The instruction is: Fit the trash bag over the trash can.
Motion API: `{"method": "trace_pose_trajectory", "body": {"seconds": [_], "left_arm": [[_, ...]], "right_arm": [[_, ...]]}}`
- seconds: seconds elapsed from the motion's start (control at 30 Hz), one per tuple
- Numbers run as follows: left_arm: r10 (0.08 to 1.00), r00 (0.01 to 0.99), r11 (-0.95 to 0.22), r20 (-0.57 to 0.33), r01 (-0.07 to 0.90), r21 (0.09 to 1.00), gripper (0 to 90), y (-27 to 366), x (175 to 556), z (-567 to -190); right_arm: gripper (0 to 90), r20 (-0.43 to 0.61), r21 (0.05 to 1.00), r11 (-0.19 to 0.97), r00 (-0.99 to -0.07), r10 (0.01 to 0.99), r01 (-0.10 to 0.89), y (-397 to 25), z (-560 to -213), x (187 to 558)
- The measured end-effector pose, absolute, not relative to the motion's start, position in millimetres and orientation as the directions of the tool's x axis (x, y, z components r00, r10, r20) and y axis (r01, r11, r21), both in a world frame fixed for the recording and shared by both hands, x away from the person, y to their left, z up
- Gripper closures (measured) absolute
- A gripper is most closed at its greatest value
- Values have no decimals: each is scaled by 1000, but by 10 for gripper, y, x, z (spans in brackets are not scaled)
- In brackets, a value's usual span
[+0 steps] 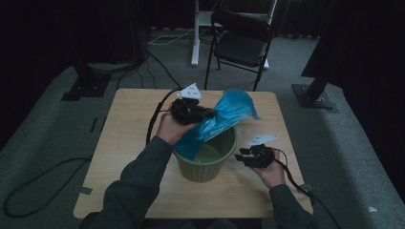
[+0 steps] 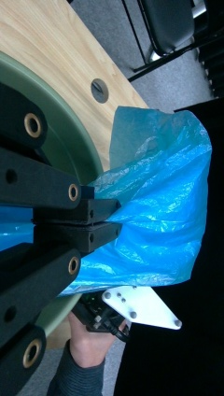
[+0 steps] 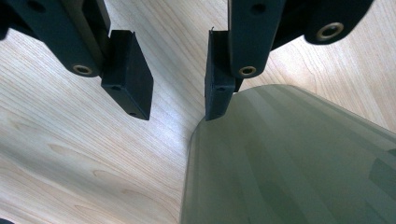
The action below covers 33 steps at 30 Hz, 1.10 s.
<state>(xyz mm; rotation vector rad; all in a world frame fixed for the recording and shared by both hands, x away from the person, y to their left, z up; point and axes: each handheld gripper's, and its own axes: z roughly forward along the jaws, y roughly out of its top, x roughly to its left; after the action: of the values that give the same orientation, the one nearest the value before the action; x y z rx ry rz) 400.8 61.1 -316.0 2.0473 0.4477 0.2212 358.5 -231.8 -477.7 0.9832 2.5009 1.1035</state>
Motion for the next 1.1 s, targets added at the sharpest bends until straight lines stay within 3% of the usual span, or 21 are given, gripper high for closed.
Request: {"method": "trace_pose_trajectory", "body": {"seconds": [1.1], "left_arm": [[420,906,-461,-49,260,849,888,837,3901,-3391]], "right_arm": [[633,17,809,410,-714,699,421,-2328,-4452,3507]]}}
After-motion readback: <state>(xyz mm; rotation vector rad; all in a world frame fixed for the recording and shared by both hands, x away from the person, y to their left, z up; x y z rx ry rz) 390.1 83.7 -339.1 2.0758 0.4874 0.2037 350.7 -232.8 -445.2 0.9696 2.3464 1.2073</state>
